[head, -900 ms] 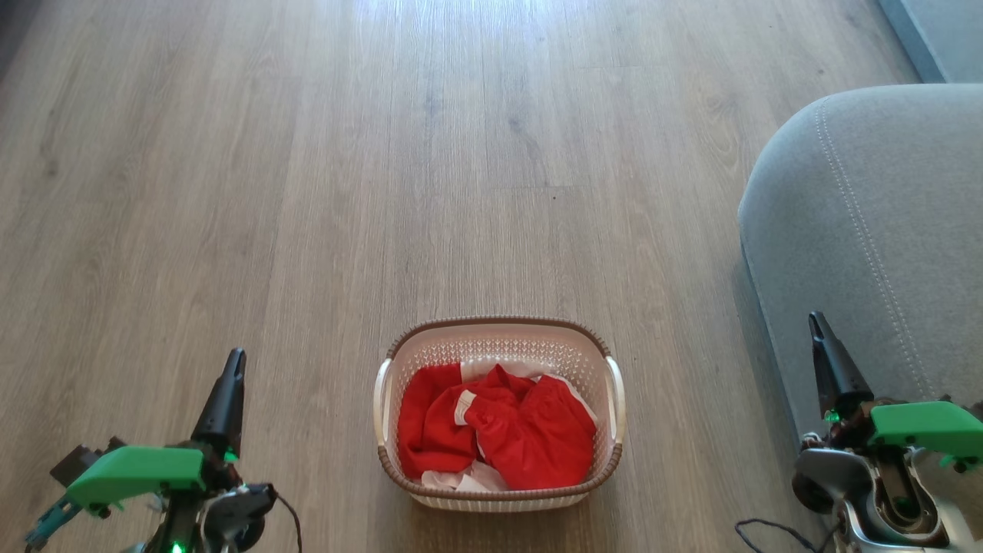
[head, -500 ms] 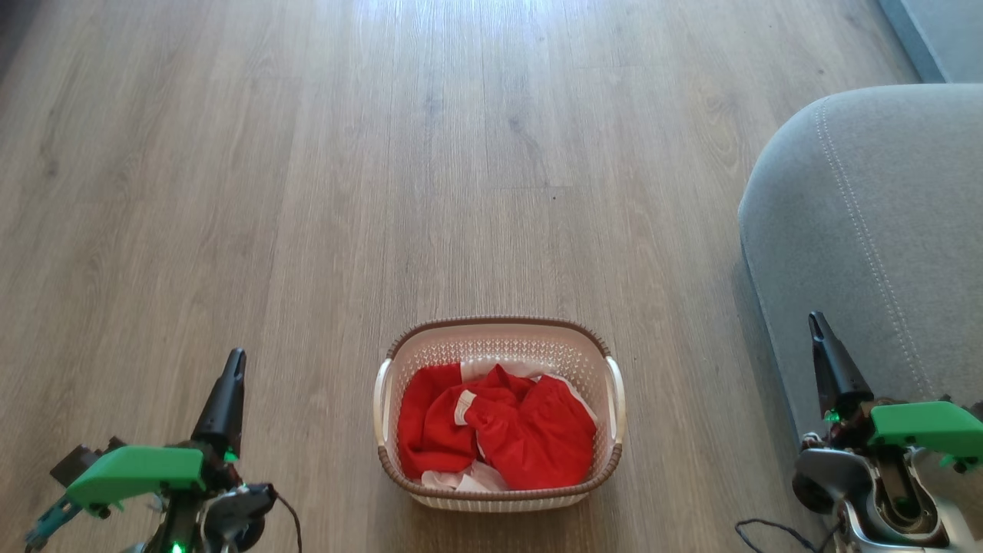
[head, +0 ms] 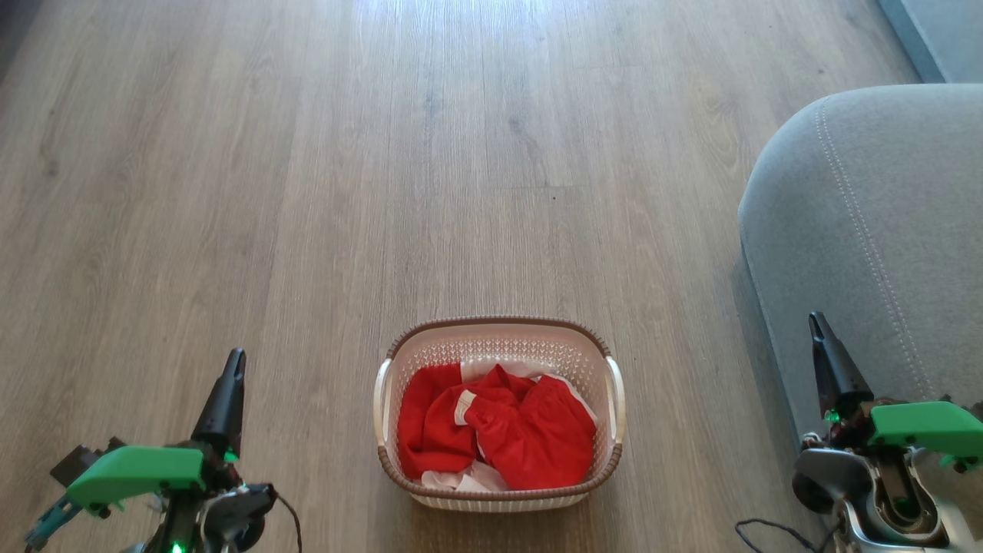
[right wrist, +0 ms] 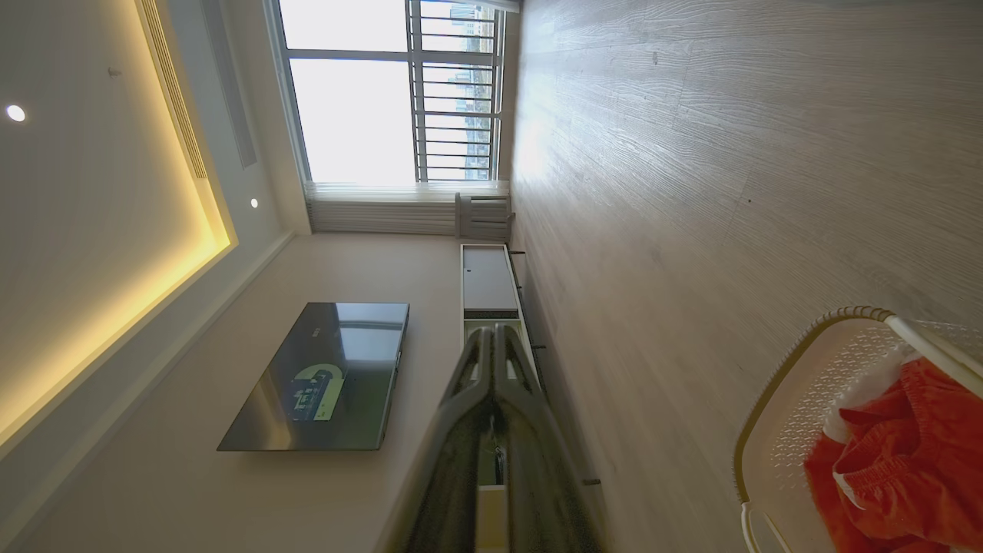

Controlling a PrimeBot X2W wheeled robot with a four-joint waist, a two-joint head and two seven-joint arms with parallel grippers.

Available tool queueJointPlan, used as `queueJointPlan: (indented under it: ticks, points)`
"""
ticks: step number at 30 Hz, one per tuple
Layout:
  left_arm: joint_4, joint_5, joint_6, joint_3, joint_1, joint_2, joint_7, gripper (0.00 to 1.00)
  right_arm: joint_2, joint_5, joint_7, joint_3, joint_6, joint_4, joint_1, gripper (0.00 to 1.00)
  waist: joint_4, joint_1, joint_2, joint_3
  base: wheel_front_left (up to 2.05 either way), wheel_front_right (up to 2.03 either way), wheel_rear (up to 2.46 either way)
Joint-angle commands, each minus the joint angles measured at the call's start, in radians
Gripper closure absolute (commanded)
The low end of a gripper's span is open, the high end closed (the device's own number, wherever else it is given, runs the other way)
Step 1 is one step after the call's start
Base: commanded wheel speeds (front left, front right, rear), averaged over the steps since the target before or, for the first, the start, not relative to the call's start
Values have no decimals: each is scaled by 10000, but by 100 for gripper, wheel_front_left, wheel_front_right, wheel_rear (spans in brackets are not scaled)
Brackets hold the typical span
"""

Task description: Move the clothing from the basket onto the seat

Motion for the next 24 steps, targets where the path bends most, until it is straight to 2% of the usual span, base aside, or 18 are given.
queueJointPlan:
  ticks: [1,24]
  points:
    - [-337,-62,-94,331,-475,146,73,100,-35,62,52,175,6,-395,-178,100,0,0,-1,0,0,0,0]
    - [-337,-62,-94,331,-475,146,73,100,-35,62,52,175,6,-395,-178,100,0,0,-1,0,0,0,0]
